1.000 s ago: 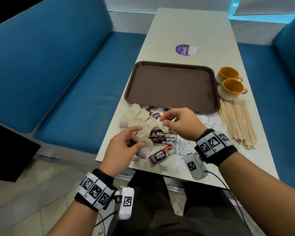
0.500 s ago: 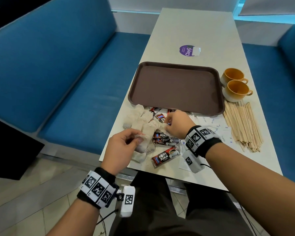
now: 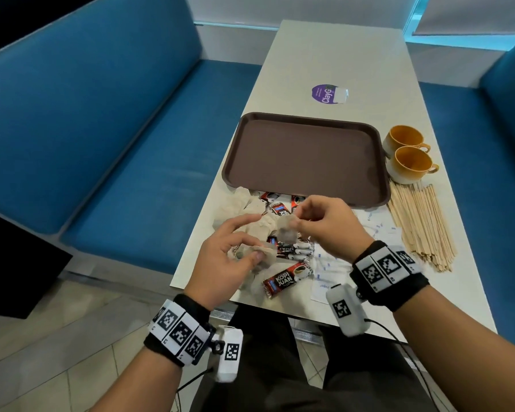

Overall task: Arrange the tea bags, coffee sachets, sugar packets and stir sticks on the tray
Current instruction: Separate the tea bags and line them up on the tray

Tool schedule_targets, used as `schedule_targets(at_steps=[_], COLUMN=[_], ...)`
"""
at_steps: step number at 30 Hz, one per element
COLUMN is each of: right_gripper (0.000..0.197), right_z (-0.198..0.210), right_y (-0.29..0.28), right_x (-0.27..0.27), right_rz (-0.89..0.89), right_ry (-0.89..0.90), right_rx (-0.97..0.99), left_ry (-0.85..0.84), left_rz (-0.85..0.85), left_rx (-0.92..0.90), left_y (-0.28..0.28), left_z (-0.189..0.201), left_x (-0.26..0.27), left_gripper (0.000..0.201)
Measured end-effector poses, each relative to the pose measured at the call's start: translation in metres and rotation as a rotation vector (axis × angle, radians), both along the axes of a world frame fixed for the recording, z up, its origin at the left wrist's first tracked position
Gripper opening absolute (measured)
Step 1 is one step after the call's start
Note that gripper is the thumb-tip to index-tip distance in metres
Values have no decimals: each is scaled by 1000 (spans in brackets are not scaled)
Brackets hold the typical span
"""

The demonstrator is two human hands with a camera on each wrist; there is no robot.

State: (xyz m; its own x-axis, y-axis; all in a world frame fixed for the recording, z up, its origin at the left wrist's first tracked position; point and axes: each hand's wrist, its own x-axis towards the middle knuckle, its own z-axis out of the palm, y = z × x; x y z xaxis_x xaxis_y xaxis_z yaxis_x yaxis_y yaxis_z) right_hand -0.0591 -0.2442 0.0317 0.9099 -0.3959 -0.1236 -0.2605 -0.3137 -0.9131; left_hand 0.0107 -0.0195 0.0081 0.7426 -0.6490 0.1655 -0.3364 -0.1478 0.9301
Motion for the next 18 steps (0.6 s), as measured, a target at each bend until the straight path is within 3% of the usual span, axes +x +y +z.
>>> schedule_targets(at_steps=[3,8,11,14,18], right_gripper=[12,11,6,12,33], right_z=[3,-3,-11,-20,-28], right_y=[23,39,40,43,56], right_x=[-5,-3,3,12,21], right_rz=[139,172,171,176,194], right_ry=[-50,-15,65,198,243], right_rx=[190,224,22,-211,-247], left_ry=[-6,127,181,190,180], left_rz=[-1,130,273,389,410], left_rx=[-35,-81,-82,-98,-87], left_y=[-3,12,32,54,68], left_z=[-2,-14,-16,-18,-19], left_x=[-2,-1,3,11,19], left_gripper=[18,16,21,24,32])
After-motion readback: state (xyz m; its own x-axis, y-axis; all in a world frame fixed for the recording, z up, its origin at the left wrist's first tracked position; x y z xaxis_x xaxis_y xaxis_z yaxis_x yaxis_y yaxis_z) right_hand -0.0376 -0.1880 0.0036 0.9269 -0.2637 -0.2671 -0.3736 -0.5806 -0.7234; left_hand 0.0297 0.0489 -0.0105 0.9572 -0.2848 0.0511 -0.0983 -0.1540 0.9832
